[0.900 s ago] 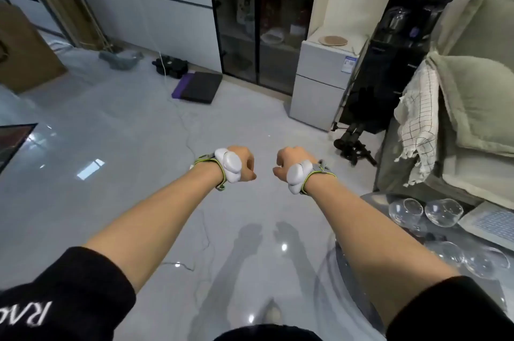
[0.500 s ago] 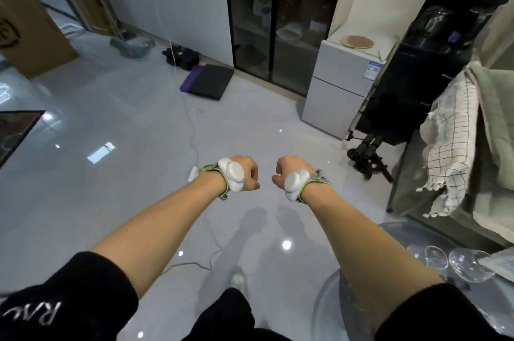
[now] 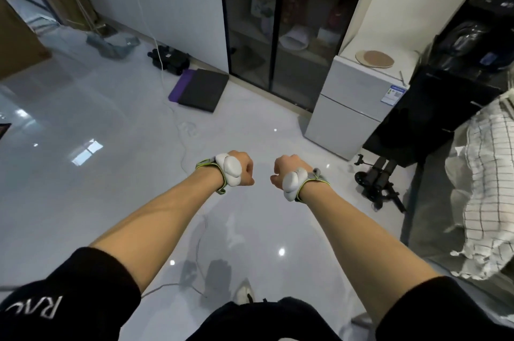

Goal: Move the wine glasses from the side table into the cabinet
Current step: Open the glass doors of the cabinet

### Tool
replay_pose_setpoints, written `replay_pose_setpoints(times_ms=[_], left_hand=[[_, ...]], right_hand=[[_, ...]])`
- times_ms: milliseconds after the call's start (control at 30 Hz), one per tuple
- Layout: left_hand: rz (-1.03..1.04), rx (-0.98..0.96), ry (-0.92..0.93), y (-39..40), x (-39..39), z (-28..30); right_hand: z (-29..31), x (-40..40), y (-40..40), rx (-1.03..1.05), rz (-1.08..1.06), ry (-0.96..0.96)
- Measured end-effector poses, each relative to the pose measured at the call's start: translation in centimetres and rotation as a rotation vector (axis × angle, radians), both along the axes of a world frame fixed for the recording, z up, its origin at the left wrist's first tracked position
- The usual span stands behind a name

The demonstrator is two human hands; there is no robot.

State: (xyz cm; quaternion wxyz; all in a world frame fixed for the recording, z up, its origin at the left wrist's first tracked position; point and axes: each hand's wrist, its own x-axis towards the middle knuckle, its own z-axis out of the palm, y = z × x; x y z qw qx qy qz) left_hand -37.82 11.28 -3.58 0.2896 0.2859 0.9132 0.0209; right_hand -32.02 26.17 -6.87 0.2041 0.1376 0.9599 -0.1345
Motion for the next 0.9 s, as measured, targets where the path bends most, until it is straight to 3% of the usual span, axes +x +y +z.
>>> replay_pose_setpoints(times_ms=[900], left_hand=[[0.04,-0.089,-0.147,18.7,-40.2,-6.3]], right_hand=[[-6.0,-40.9,18.2,-0.118,-0.039,-0.11]])
